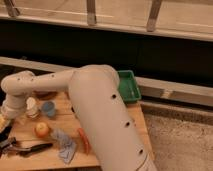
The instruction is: Place brush in red bowl
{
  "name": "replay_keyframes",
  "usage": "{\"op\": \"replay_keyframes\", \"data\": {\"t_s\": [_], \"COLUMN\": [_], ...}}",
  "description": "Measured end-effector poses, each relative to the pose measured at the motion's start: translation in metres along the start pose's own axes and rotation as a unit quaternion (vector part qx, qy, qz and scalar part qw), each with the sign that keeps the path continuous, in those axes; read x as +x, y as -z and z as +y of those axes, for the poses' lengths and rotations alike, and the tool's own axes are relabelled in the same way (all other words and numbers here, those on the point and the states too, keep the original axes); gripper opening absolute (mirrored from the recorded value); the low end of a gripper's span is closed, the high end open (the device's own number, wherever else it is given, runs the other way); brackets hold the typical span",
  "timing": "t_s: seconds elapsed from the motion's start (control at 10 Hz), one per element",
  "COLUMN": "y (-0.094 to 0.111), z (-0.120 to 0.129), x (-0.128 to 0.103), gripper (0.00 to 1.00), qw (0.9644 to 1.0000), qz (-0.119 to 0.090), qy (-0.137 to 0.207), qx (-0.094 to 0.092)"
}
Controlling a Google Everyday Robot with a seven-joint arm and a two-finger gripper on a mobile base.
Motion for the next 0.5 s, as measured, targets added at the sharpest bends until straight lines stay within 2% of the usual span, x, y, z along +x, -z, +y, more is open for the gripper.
{"op": "replay_keyframes", "data": {"t_s": [0.2, 0.5], "y": [-0.016, -0.032], "z": [0.001, -0.003], "x": [0.007, 0.021], "gripper": [0.65, 0.65], "qw": [1.0000, 0.9998], "qz": [0.003, 0.007], "qy": [0.006, 0.003], "qx": [-0.002, 0.018]}}
